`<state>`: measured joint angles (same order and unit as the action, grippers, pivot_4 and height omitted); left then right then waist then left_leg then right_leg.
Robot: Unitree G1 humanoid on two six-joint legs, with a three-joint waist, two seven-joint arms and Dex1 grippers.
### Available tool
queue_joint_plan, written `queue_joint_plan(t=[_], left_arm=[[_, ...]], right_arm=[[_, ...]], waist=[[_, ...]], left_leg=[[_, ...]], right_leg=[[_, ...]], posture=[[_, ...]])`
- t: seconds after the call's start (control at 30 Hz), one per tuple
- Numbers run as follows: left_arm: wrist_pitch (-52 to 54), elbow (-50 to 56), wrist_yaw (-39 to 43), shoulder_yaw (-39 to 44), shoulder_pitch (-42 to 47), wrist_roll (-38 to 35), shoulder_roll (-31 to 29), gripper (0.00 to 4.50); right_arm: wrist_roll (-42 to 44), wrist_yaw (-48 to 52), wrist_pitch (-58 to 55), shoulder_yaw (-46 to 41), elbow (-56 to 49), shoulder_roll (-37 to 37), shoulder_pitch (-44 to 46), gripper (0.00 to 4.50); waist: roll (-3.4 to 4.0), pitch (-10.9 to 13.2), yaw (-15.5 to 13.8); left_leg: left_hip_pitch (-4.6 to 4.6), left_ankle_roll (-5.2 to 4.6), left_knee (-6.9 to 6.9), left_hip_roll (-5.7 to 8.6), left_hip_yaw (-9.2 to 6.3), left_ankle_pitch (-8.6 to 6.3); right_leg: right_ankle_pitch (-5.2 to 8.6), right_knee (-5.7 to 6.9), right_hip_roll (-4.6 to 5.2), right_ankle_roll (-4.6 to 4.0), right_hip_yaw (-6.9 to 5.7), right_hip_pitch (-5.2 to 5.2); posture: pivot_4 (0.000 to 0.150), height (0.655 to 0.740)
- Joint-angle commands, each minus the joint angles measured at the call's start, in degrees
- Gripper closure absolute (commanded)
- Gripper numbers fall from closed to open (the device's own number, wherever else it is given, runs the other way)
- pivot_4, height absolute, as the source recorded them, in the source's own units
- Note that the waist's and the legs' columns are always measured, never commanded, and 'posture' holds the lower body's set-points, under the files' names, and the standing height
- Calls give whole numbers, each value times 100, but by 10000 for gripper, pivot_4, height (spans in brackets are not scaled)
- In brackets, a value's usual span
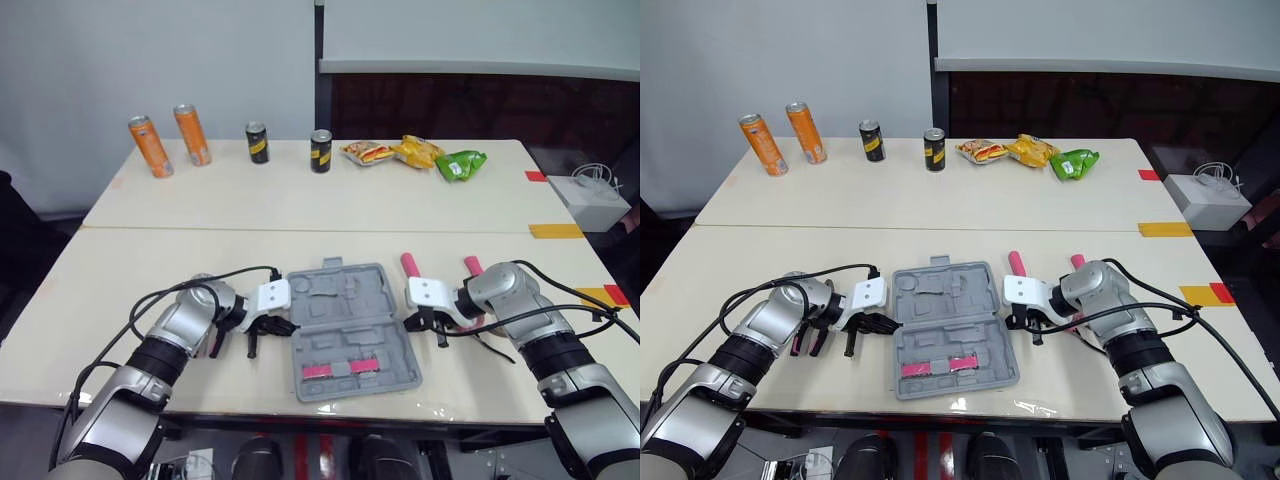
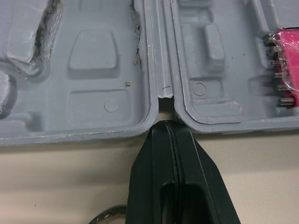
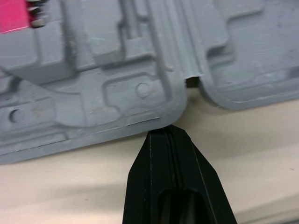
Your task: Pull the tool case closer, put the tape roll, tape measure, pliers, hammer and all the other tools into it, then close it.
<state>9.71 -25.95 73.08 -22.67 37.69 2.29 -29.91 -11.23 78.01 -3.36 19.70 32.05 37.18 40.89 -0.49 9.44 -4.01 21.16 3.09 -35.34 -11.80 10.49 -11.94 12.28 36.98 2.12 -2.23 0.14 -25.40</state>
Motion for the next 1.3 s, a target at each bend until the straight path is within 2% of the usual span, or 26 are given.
queue_joint_plan(t=[0.03, 0.53, 0.8, 1.0, 1.3], left_arm=[[-184, -19, 43, 5, 73, 62, -18, 45000], [-365, -266, -1, 52, 132, 164, -45, 45000], [-312, -180, -33, 68, 75, 135, -23, 45000], [-230, -131, -74, 102, 71, 108, 5, 45000], [-340, 95, 29, -31, -18, 175, -42, 45000]], right_arm=[[-176, -113, 491, 181, 411, -115, 278, 44792], [-501, -258, 2044, 450, 1589, -539, 967, 44792], [-573, -454, 2344, 373, 2041, -711, 1155, 44792], [-307, 74, 1902, 265, 1632, -739, 833, 44792], [2, 429, 997, 124, 91, -425, -112, 44792]], waist=[[0, 0, 7], [0, 0, 138], [0, 0, 133], [0, 0, 116], [0, 0, 105]], left_leg=[[-2, 2, 2, 0, -1, 2], [-7, 0, 5, -2, 0, 8], [-8, 1, 13, -2, 1, 13], [-8, 1, 16, -2, 1, 13], [-4, -1, 48, -2, 0, 14]], right_leg=[[0, 1, 0, -1, 0, 0], [-5, 1, -1, -9, -1, 5], [-7, -1, -1, -11, -1, 5], [-7, -3, -1, -11, -2, 5], [-6, -35, -4, -10, -9, 5]], posture=[[1500, 7400], [1500, 7400], [1500, 7400], [1500, 7400], [1500, 7400]])
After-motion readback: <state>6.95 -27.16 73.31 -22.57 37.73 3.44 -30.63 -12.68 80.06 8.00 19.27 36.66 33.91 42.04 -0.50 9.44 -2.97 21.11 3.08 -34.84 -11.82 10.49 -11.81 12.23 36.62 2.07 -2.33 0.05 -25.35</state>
